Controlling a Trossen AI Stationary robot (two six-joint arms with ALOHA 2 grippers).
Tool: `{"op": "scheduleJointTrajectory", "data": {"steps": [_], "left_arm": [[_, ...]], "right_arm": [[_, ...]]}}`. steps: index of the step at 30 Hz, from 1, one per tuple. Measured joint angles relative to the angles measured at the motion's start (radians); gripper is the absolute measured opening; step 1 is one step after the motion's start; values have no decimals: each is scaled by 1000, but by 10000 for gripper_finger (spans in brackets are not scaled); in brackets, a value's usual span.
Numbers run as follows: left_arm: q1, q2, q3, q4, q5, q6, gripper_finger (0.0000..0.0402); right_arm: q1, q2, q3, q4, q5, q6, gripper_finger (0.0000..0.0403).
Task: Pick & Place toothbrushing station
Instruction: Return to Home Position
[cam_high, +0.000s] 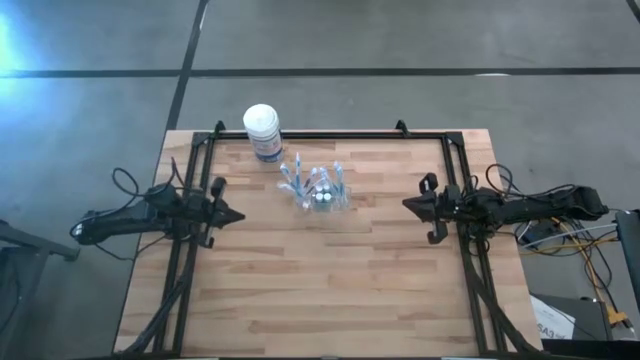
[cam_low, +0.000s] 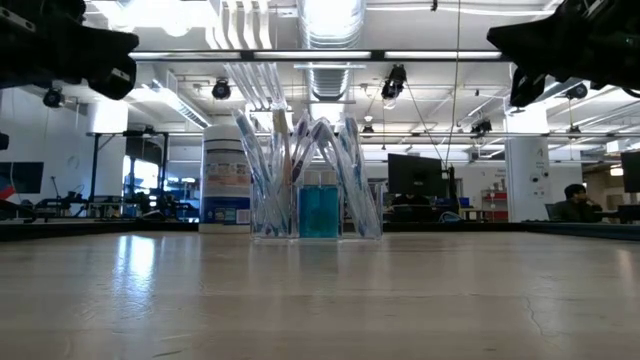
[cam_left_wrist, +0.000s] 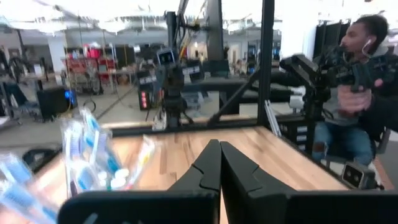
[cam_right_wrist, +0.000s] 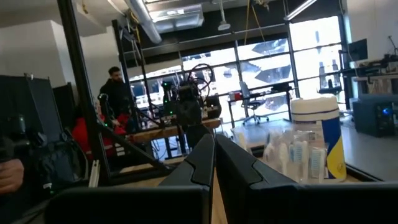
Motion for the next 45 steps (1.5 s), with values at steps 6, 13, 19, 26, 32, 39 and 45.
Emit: {"op": "scheduleJointTrajectory", "data": {"steps": [6,13,19,26,32,39,45], "left_arm": [[0,-1,-1,-95,0,26,2],[0,0,-98,52,3,-13,1],[0,-1,-101,66,22,-44,1],[0,2,-102,65,21,-111,16],[0,7,-102,62,19,-113,16],[0,7,-102,62,19,-113,14],[0,7,-103,62,19,-112,12]], "right_arm": [[0,-2,0,-4,0,-3,12],[-1,-1,0,-10,33,-13,12],[-1,-1,0,-26,51,-22,12],[-1,-1,0,-27,51,-20,13],[-1,-1,0,-28,51,-16,13],[-1,-1,0,-29,51,-17,13],[-1,-1,0,-29,50,-17,13]]}}
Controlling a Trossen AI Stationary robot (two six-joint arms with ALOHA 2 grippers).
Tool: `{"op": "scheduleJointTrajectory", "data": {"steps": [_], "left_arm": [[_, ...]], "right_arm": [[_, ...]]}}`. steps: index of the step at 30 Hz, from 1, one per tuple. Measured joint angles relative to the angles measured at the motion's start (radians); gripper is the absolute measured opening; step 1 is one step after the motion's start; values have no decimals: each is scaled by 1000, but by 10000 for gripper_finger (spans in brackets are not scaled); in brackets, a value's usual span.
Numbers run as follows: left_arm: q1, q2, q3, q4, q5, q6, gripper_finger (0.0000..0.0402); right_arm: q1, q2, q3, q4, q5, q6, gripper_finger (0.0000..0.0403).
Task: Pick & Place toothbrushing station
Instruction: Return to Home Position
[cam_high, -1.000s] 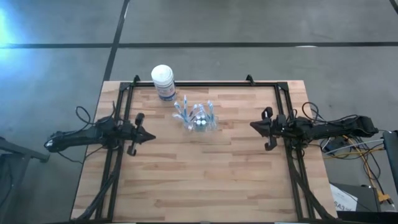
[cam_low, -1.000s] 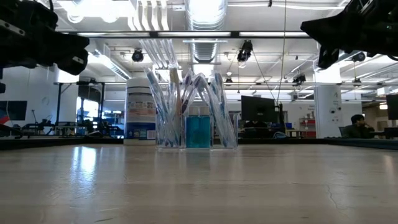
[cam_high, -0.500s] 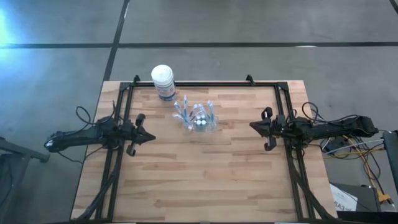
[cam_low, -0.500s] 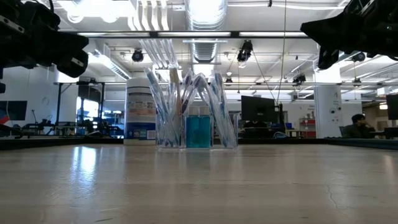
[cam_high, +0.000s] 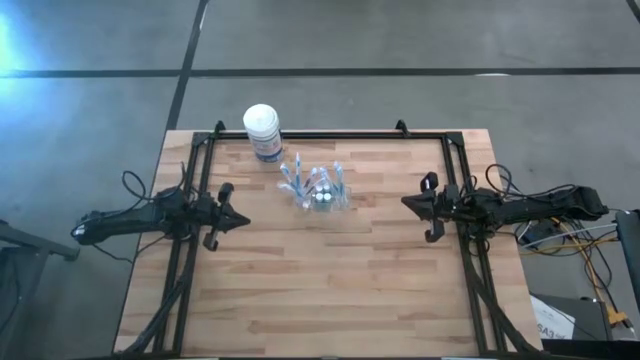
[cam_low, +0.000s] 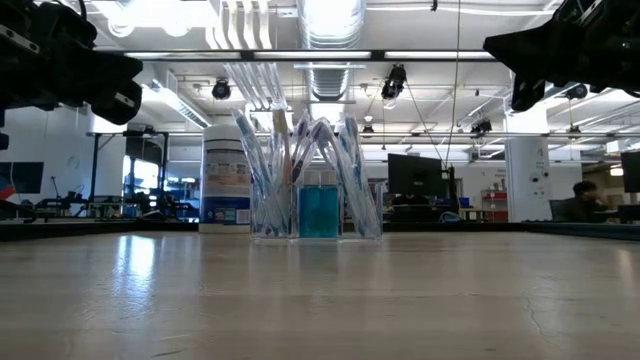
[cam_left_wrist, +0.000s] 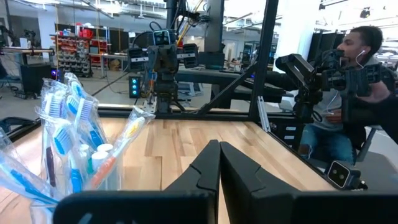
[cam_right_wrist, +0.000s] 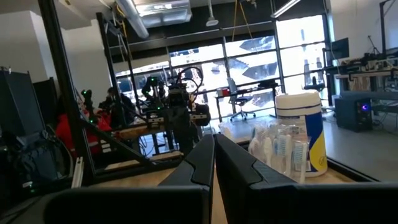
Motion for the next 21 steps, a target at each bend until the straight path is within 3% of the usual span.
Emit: {"op": "scheduleJointTrajectory", "data": {"steps": [21], "left_arm": [[0,0,1,0,0,0,14]], "right_arm": [[1,0,0,0,0,0,12]]}}
